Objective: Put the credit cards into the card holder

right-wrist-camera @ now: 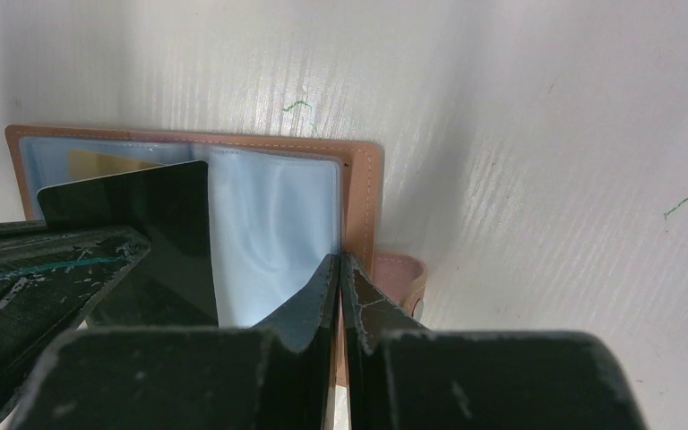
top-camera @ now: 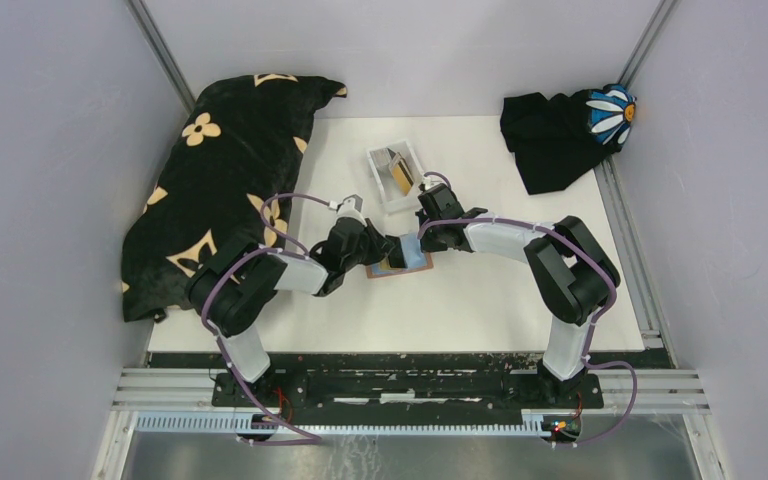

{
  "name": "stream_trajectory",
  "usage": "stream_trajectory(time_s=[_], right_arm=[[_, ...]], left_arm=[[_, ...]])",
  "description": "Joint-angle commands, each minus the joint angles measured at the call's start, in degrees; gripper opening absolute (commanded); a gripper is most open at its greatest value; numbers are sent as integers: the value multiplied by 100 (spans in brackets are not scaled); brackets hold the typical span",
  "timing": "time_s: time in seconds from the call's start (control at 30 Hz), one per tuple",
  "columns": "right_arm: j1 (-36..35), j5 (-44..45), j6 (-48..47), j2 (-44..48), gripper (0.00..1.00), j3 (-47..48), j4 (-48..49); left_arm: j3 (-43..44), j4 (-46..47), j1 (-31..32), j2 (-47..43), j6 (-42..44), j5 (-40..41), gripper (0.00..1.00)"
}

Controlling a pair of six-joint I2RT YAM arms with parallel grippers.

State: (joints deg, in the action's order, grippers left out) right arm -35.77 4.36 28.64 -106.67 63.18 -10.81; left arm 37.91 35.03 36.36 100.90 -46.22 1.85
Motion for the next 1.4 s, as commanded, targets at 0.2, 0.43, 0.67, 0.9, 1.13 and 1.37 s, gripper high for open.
stream_trajectory(time_s=[0.2, 0.43, 0.67, 0.9, 1.13, 1.37], right_arm=[[-97, -181, 105, -644, 8, -286, 59], [-114, -164, 98, -644, 8, -318, 61], [-114, -155, 74, -657, 8, -286, 34], [-112, -181, 69, -696, 8, -263, 10], [-114, -180, 48, -705, 8, -257, -5], [-112, -170, 53, -715, 8, -258, -7]], left_arm=[[-493, -8, 21, -176, -429, 352, 5], [-667, 670, 20, -19, -634, 398, 5], [-876, 1776, 12, 208, -684, 220, 5], [-1211, 3086, -53, 630, -951, 54, 5], [-1195, 3579, -152, 778, -895, -73, 5], [-1124, 3562, -262, 896, -925, -189, 5]])
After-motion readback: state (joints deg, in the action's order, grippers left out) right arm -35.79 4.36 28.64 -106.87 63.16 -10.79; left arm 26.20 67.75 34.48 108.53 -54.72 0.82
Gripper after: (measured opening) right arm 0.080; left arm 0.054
